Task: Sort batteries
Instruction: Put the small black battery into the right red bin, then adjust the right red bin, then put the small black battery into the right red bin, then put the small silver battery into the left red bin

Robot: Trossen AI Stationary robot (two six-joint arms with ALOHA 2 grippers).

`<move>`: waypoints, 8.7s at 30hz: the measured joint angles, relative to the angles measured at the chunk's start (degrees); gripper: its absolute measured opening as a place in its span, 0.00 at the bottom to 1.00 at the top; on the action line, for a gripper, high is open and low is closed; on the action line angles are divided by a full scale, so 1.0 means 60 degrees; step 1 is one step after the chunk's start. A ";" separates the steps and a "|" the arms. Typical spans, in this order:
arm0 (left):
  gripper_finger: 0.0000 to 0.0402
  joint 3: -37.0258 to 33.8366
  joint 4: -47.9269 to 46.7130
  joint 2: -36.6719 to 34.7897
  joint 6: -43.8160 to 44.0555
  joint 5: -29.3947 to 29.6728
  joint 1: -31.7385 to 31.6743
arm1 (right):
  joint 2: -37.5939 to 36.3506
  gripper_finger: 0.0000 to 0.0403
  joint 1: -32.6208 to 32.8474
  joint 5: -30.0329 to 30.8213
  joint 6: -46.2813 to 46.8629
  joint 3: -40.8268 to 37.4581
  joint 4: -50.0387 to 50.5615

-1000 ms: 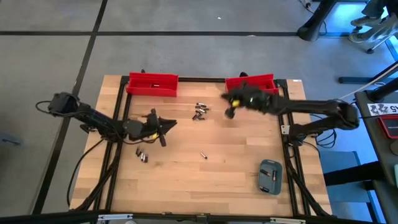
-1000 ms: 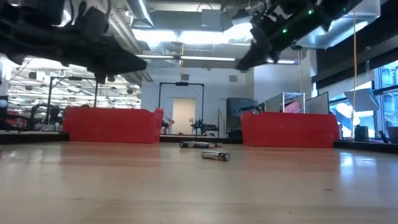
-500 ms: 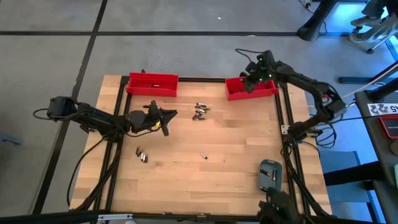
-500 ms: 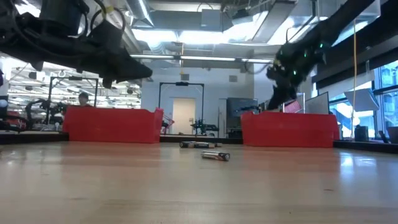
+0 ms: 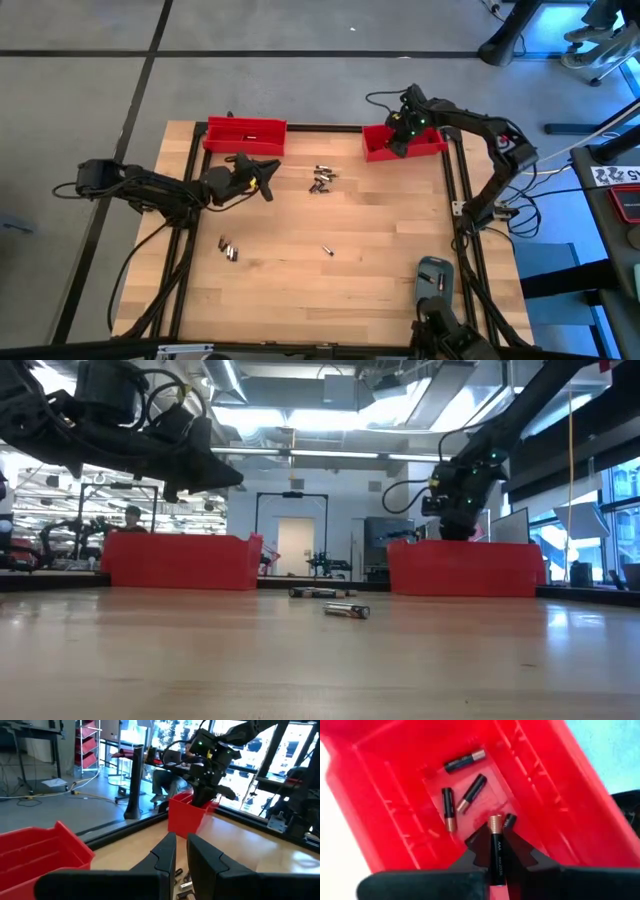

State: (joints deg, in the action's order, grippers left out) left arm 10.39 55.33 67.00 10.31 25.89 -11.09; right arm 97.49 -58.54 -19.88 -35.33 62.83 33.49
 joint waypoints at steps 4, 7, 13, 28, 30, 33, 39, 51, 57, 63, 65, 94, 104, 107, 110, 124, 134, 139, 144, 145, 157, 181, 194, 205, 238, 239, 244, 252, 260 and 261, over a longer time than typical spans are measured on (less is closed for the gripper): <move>0.09 0.0000 0.0038 0.0000 -0.0100 -0.0005 -0.0048 | 0.0117 0.06 0.0000 0.0216 -0.0171 0.0007 -0.0028; 0.09 0.0000 0.0153 0.0000 -0.0208 0.0010 -0.0066 | 0.0342 0.05 0.0000 0.0287 -0.0305 0.0014 -0.0149; 0.09 0.0000 0.0197 0.0000 -0.0287 0.0014 -0.0084 | 0.0557 0.06 0.0091 0.0572 -0.0451 0.0066 -0.0214; 0.09 0.0000 0.0182 0.0000 -0.0225 0.0011 -0.0080 | 0.0550 0.15 0.0394 0.2349 0.1004 0.0175 0.0273; 0.09 0.0000 0.0178 0.0000 -0.0222 0.0011 -0.0080 | 0.0576 0.22 0.0453 0.2438 0.1198 0.0367 0.0515; 0.09 0.0000 0.0175 0.0000 -0.0226 0.0011 -0.0080 | 0.0583 0.34 0.0470 0.2400 0.1355 0.0765 0.0871; 0.09 0.0000 0.0160 0.0000 -0.0222 0.0011 -0.0080 | 0.0579 0.48 0.0466 0.2395 0.1703 0.2127 0.2159; 0.09 0.0000 0.0099 0.0000 -0.0179 0.0008 -0.0058 | -0.0073 0.50 0.1498 0.1053 0.1596 0.3738 0.3835; 0.09 0.0000 0.0086 0.0000 -0.0124 0.0004 0.0080 | -0.0400 0.50 0.3071 -0.1358 0.0662 0.2432 0.3876; 0.09 0.0000 0.0084 0.0000 -0.0295 -0.0004 0.0112 | -0.0379 0.50 0.4370 0.2724 0.1641 0.0710 0.1244; 0.09 0.0000 0.0084 0.0000 -0.0295 -0.0004 0.0091 | -0.0386 0.50 0.4517 0.3724 0.1816 0.0441 0.0384; 0.09 0.0002 -0.1154 0.0000 0.1157 -0.0298 0.0201 | 0.0821 0.50 0.6681 -0.1342 0.3383 0.0357 -0.4066; 0.09 0.0003 -0.1422 0.0000 0.2493 -0.2084 0.1055 | 0.0990 0.50 0.8240 0.1765 0.4844 0.0346 -0.4907; 0.09 0.0000 -0.1444 0.0000 0.2568 -0.2421 0.1633 | 0.0614 0.50 0.8463 0.2134 0.5142 0.0350 -0.4069; 0.09 0.0004 -0.1490 0.0000 0.2541 -0.2481 0.2173 | 0.0279 0.50 0.8717 0.2499 0.5228 0.0350 -0.3047; 0.09 0.0002 -0.1298 0.0000 0.2280 -0.1196 0.2602 | -0.0583 0.50 0.9533 0.3521 0.6460 -0.0819 -0.2692; 0.09 0.0004 -0.0915 0.0000 0.2533 -0.1126 0.2605 | -0.0583 0.50 0.9349 0.3814 0.6344 -0.1259 -0.4613; 0.09 0.0004 -0.0914 0.0000 0.3481 -0.1126 0.2619 | -0.0583 0.50 0.9246 0.3574 0.5826 -0.1260 -0.4593; 0.09 0.0004 -0.0907 0.0000 0.3752 -0.0793 0.2619 | -0.0396 0.50 0.9253 0.2853 0.5299 -0.1260 -0.4660; 0.09 0.0004 -0.0904 0.0000 0.3719 -0.0625 0.2619 | -0.0282 0.50 0.9253 0.2684 0.5227 -0.1260 -0.4823; 0.09 0.0004 -0.1107 0.0018 0.3081 -0.0244 0.2536 | 0.1417 0.50 0.9253 0.2784 0.5357 -0.1257 -0.7323; 0.09 0.0004 -0.1155 0.0018 0.2704 -0.0193 0.2404 | 0.2307 0.35 0.6775 0.1460 0.4314 -0.1237 -0.6967; 0.09 0.0004 -0.1126 0.0018 0.2752 -0.0197 0.2404 | 0.2433 0.05 0.6750 0.1377 0.4625 -0.1217 -0.6863; 0.09 0.0004 -0.1127 0.0022 0.2862 -0.0200 0.2408 | -0.1513 0.04 0.6741 0.3751 0.4900 -0.1151 -0.2908; 0.09 0.0000 -0.2131 0.0022 0.3078 -0.0204 0.2422 | 0.1517 0.05 0.0754 0.1971 0.9155 0.2976 0.3469; 0.09 0.0000 -0.2128 0.0022 0.3078 -0.0204 0.2422 | 0.1554 0.05 0.0754 0.1974 0.9158 0.2980 0.3377; 0.09 0.0000 -0.2128 0.0022 0.3078 -0.0204 0.2422 | 0.1816 0.10 0.0754 0.2116 0.9357 0.2980 0.3356; 0.09 0.0000 -0.2128 0.0022 0.3071 -0.0200 0.2483 | 0.1862 0.23 0.0750 0.2862 0.9168 0.2980 0.3149; 0.09 0.0000 -0.2124 0.0022 0.3071 -0.0204 0.2747 | 0.1451 0.35 0.0774 0.3381 0.8453 0.3533 0.3692; 0.09 0.0000 -0.2124 0.0022 0.3071 -0.0206 0.2750 | 0.1284 0.35 0.0844 0.3564 0.8353 0.3655 0.3798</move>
State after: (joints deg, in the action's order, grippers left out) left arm 10.39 42.59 67.13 28.73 24.65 5.41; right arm 105.20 -53.48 1.50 14.78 84.76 56.28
